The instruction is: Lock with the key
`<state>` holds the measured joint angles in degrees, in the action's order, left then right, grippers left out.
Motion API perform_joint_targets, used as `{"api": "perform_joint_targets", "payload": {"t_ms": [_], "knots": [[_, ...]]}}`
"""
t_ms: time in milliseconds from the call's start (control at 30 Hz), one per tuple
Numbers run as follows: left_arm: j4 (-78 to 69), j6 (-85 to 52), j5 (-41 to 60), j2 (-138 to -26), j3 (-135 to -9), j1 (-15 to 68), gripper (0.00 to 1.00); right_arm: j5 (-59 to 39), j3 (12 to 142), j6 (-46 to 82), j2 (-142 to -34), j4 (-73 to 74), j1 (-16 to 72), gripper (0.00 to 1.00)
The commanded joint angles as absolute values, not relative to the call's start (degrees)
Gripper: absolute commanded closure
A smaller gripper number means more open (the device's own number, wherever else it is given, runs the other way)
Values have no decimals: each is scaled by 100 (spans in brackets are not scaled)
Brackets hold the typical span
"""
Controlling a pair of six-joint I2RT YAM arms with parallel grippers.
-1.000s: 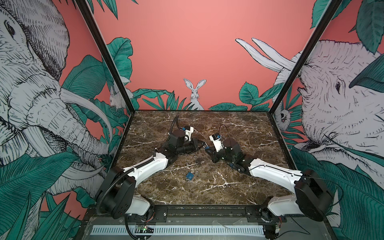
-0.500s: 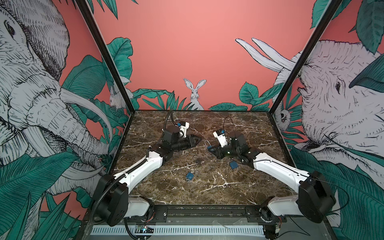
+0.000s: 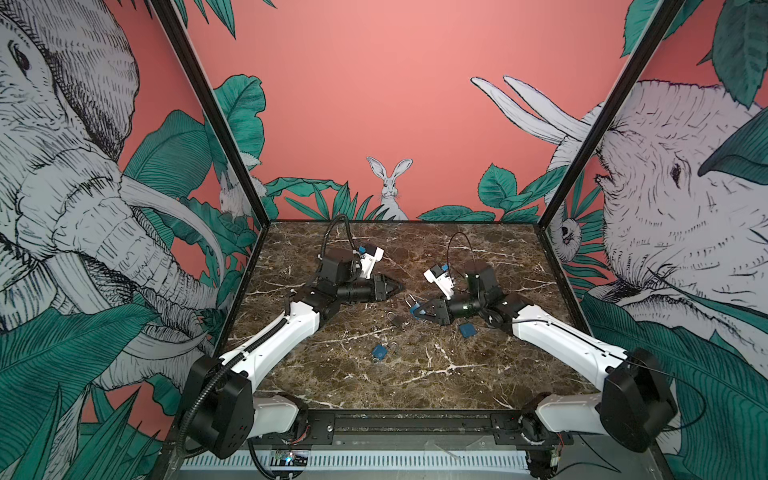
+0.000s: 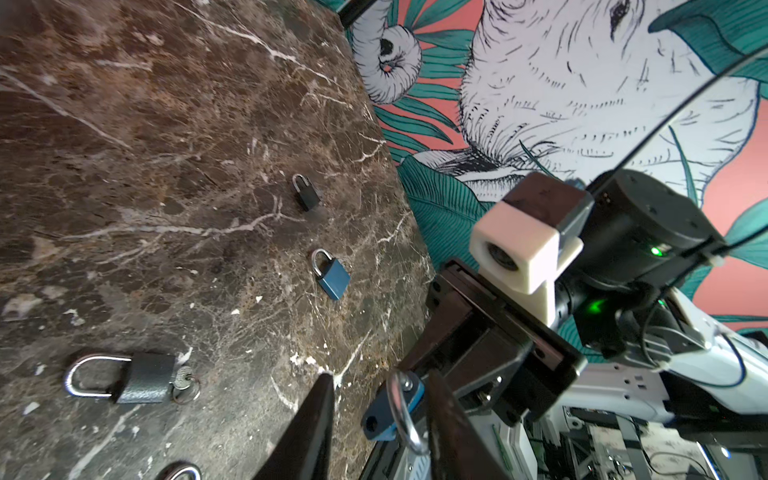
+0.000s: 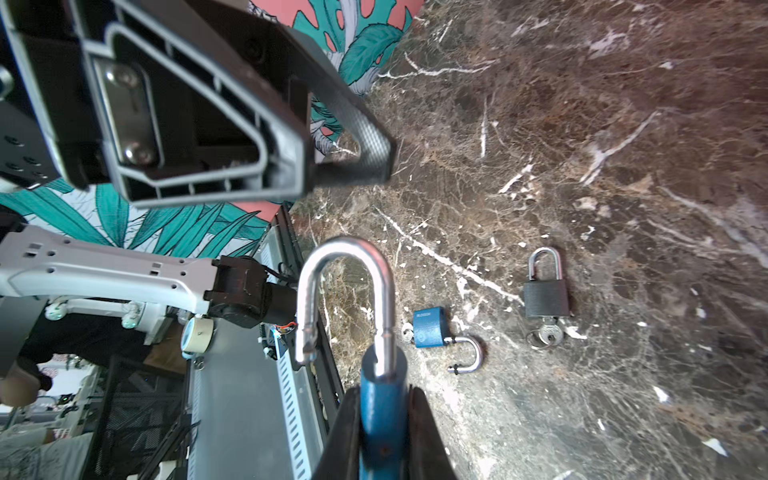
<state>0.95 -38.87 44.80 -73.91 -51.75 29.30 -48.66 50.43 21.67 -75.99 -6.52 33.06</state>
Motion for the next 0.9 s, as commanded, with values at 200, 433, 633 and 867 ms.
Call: {"api": "perform_joint_targets", "payload": {"t_ms": [200,433,633,867], "knots": [[975,-3086,4785,-7328,-5478,3164,63,-5494,5439,2373,-7590,-393,3253,100],[947,-3045,4650,-7285,-5414,3153,75,-5615,5501,2430,-7563,-431,3232,100],[590,-3260,4757,-7192,-5383,3120,70,-5660,5489,2398,-7549,-508,3230,100],[439,-3305,4806,-7105,-5432,3059,66,-5737,5493,2409,-7574,-502,3224,100]]}}
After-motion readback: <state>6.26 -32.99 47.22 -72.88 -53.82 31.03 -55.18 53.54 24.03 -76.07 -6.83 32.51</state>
